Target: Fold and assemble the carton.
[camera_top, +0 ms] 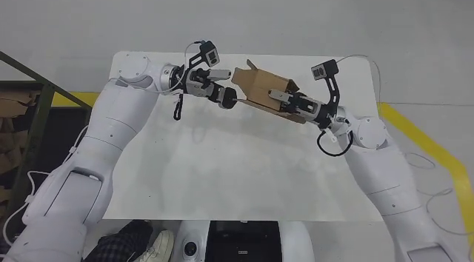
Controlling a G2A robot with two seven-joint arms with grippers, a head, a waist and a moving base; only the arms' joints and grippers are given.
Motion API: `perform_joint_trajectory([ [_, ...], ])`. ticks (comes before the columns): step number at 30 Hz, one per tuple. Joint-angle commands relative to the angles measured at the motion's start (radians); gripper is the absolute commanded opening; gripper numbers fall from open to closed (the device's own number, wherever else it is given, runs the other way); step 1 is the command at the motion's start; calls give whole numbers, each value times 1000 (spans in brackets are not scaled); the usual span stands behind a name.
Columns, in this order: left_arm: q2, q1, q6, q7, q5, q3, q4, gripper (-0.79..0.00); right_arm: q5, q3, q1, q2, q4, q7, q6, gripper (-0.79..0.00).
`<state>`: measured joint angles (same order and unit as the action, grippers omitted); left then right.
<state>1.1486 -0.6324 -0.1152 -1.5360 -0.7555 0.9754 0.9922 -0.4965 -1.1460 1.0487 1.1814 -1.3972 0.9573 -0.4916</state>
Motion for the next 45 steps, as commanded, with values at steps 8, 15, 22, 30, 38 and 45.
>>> perform_joint_trajectory([
  [8, -6, -16, 11, 0, -11, 10, 32, 0, -3, -23, 9, -1, 10, -44, -1, -785],
  [15, -15, -21, 6, 0, -23, 28, 68, 0, 30, -24, 17, -1, 14, -73, -1, -785],
  [22, -6, -10, 1, 0, -42, 16, 39, 0, 28, -4, 24, 4, -14, -67, 2, -785],
  [30, 7, 14, -11, 0, -55, 7, -1, 0, 28, 23, 26, 9, -27, -51, 7, -785],
  [38, 14, 28, -10, 0, -57, 0, -8, 0, 27, 40, 22, 14, -32, -46, 8, -785],
  [45, 19, 37, -6, 0, -57, -9, -11, 0, 24, 41, 22, 15, -35, -44, 11, -785],
])
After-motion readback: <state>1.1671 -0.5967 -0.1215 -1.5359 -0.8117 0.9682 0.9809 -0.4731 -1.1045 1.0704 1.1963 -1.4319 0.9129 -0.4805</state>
